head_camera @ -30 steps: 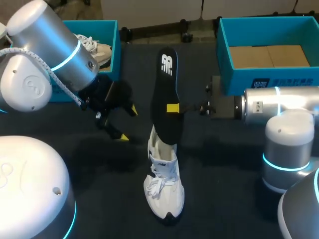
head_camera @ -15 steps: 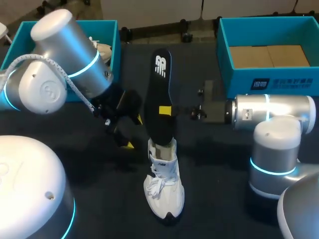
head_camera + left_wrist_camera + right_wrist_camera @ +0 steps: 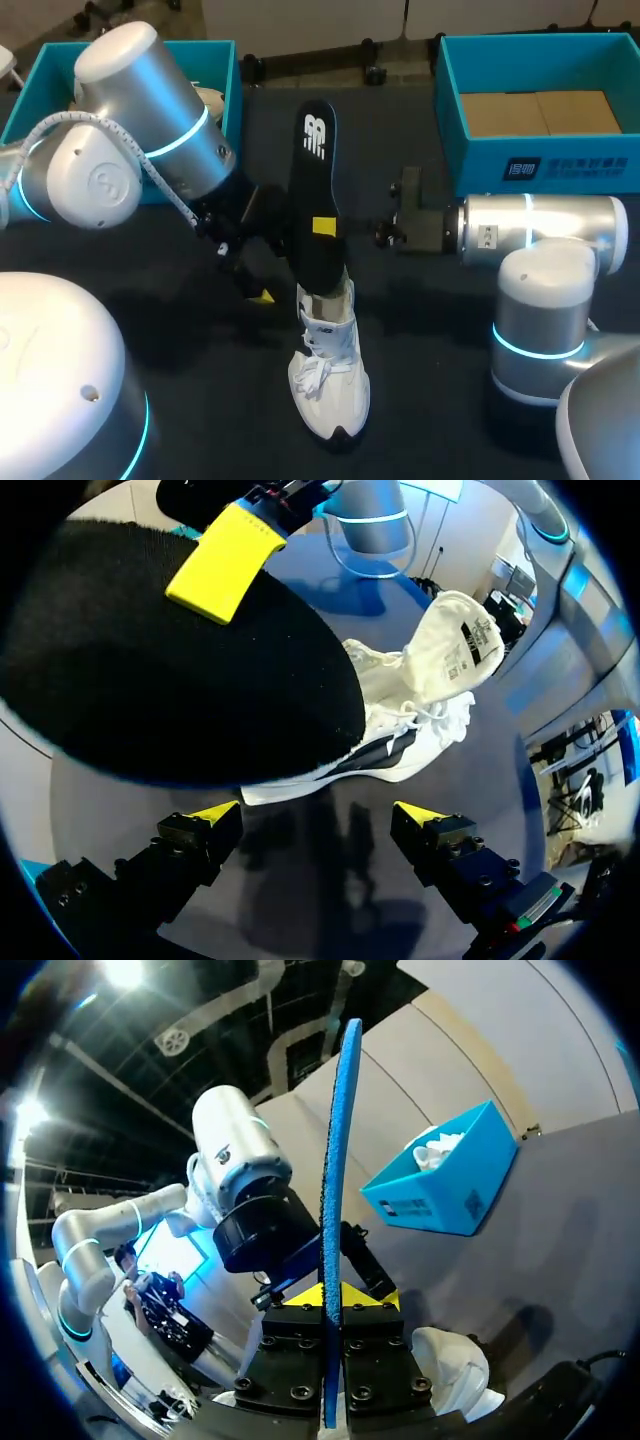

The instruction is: Take the shoe out of the shoebox, open the shoe tongue, remove and reinsert the insole, then place the shoe into the shoebox

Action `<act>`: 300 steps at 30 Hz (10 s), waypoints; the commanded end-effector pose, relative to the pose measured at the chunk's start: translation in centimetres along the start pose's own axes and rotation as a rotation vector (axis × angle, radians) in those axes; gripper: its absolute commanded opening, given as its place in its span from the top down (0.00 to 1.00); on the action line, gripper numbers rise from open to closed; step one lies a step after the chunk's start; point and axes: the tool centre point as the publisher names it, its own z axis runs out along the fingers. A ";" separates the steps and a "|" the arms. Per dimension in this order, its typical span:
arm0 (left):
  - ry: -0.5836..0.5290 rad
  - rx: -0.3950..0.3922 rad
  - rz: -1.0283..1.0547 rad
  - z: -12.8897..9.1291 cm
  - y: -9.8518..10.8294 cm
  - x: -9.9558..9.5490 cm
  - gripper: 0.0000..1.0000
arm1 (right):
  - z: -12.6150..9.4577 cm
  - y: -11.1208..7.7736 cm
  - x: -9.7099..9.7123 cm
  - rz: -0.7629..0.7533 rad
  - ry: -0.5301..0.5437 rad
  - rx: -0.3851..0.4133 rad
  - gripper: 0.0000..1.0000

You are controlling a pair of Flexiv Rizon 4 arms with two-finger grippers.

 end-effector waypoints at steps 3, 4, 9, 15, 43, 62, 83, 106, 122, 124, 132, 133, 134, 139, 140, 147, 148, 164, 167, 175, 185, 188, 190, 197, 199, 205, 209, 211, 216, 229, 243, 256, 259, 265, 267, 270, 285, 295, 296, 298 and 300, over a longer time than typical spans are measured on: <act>-0.016 -0.009 -0.031 1.1 0.2 -0.1 0.00 | 0.0 0.4 -0.3 -0.022 0.013 -0.015 1.00; -0.019 -0.011 -0.037 1.2 0.3 0.0 0.00 | 0.0 0.6 -0.3 -0.024 0.017 -0.016 1.00; -0.035 -0.011 -0.057 1.6 0.7 0.1 0.00 | 0.1 0.9 -0.8 -0.044 0.033 -0.014 1.00; -0.046 -0.011 -0.076 2.0 0.9 0.1 0.00 | 0.0 0.8 -1.8 -0.040 0.046 -0.017 1.00; -0.093 0.000 -0.082 2.3 0.7 0.0 0.00 | -0.4 0.5 -4.1 -0.016 0.082 -0.022 1.00; -0.093 0.000 -0.082 2.3 0.7 0.0 0.00 | -0.9 -1.6 -4.7 0.034 0.073 -0.031 1.00; -0.093 0.000 -0.082 2.3 0.7 0.0 0.00 | -1.2 -4.0 -4.2 0.055 0.087 -0.022 1.00; -0.093 0.000 -0.082 2.3 0.7 0.0 0.00 | -0.4 -5.6 -5.3 0.129 0.240 0.026 1.00; -0.093 0.000 -0.082 2.3 0.7 0.0 0.00 | -0.8 -8.0 -3.3 0.121 0.267 -0.021 1.00; -0.093 0.000 -0.082 2.3 0.7 0.0 0.00 | -0.7 -8.3 -3.1 0.118 0.283 -0.025 1.00; -0.093 0.000 -0.082 2.3 0.7 0.0 0.00 | -0.5 -9.0 -2.6 0.132 0.264 -0.020 1.00; -0.093 0.000 -0.082 2.3 0.7 0.0 0.00 | -0.5 -9.1 -2.6 0.135 0.258 -0.017 1.00; -0.093 0.000 -0.082 2.3 0.7 0.0 0.00 | -0.5 -9.1 -2.5 0.141 0.245 -0.014 1.00; -0.093 0.000 -0.082 2.3 0.7 0.0 0.00 | -0.4 -8.9 -2.4 0.154 0.214 0.009 1.00; -0.093 0.000 -0.082 2.3 0.7 0.0 0.00 | -0.4 -8.8 -2.3 0.153 0.215 0.014 1.00; -0.093 0.000 -0.082 2.3 0.7 0.0 0.00 | -0.2 -8.5 -2.5 0.172 0.212 0.108 1.00; -0.093 0.000 -0.082 2.3 0.7 0.0 0.00 | -0.1 -8.6 -2.6 0.179 0.214 0.123 1.00; -0.093 0.000 -0.082 2.3 0.7 0.0 0.00 | -0.2 -8.9 -2.8 0.186 0.232 0.150 0.83; -0.093 0.000 -0.082 2.3 0.7 0.0 0.00 | -0.2 -8.6 -2.6 0.179 0.233 0.149 0.79; -0.093 0.000 -0.082 2.3 0.7 0.0 0.00 | 0.2 -7.6 -2.2 0.149 0.233 0.166 0.80; -0.093 0.000 -0.082 2.3 0.7 0.0 0.00 | 0.5 -6.1 -2.2 0.124 0.232 0.194 0.75; -0.093 0.000 -0.082 2.3 0.7 0.0 0.00 | 0.6 -5.7 -2.3 0.119 0.231 0.201 0.76; -0.093 0.000 -0.082 2.3 0.7 0.0 0.00 | 0.7 -5.5 -2.4 0.115 0.233 0.207 0.77; -0.093 0.000 -0.082 2.3 0.7 0.0 0.00 | 1.1 -4.6 -2.7 0.107 0.244 0.206 1.00; -0.093 0.000 -0.082 2.3 0.7 0.0 0.00 | 1.2 -4.7 -2.9 0.114 0.245 0.197 1.00; -0.093 0.000 -0.082 2.3 0.7 0.0 0.00 | 1.0 -5.7 -3.5 0.136 0.283 0.172 1.00; -0.093 0.000 -0.082 2.3 0.7 0.0 0.00 | 0.7 -6.6 -3.6 0.149 0.302 0.153 1.00; -0.093 0.000 -0.082 2.3 0.7 0.0 0.00 | 0.5 -7.0 -3.4 0.151 0.308 0.146 1.00; -0.093 0.000 -0.082 2.3 0.7 0.0 0.00 | 0.5 -8.1 -3.1 0.164 0.310 0.142 1.00; -0.093 0.000 -0.082 2.3 0.7 0.0 0.00 | 0.6 -8.7 -2.1 0.157 0.312 0.132 1.00; -0.093 0.000 -0.082 2.3 0.7 0.0 0.00 | 0.6 -7.6 -1.4 0.138 0.294 0.143 0.70; -0.093 0.000 -0.082 2.3 0.7 0.0 0.00 | 1.1 -5.6 -1.4 0.133 0.232 0.170 0.75; -0.093 0.000 -0.082 2.3 0.7 0.0 0.00 | 1.0 -5.7 -1.7 0.161 0.203 0.150 1.00; -0.093 0.000 -0.082 2.3 0.7 0.0 0.00 | 0.8 -6.6 -2.2 0.194 0.161 0.133 1.00; -0.093 0.000 -0.082 2.3 0.7 0.0 0.00 | 0.8 -7.1 -2.2 0.211 0.138 0.134 1.00; -0.093 0.000 -0.082 2.3 0.7 0.0 0.00 | 0.4 -7.7 -2.0 0.219 0.116 0.127 1.00; -0.093 0.000 -0.082 2.3 0.7 0.0 0.00 | 0.0 -9.4 -1.8 0.237 0.124 0.163 1.00; -0.093 0.000 -0.082 2.3 0.7 0.0 0.00 | 0.5 -7.4 -1.2 0.178 0.134 0.177 0.64; -0.093 0.000 -0.082 2.3 0.7 0.0 0.00 | 0.5 -7.0 -1.2 0.173 0.133 0.179 0.64; -0.093 0.000 -0.082 2.3 0.7 0.0 0.00 | 0.5 -6.5 -1.3 0.165 0.135 0.181 0.66; -0.093 0.000 -0.082 2.3 0.7 0.0 0.00 | 0.6 -6.2 -1.5 0.163 0.135 0.182 0.71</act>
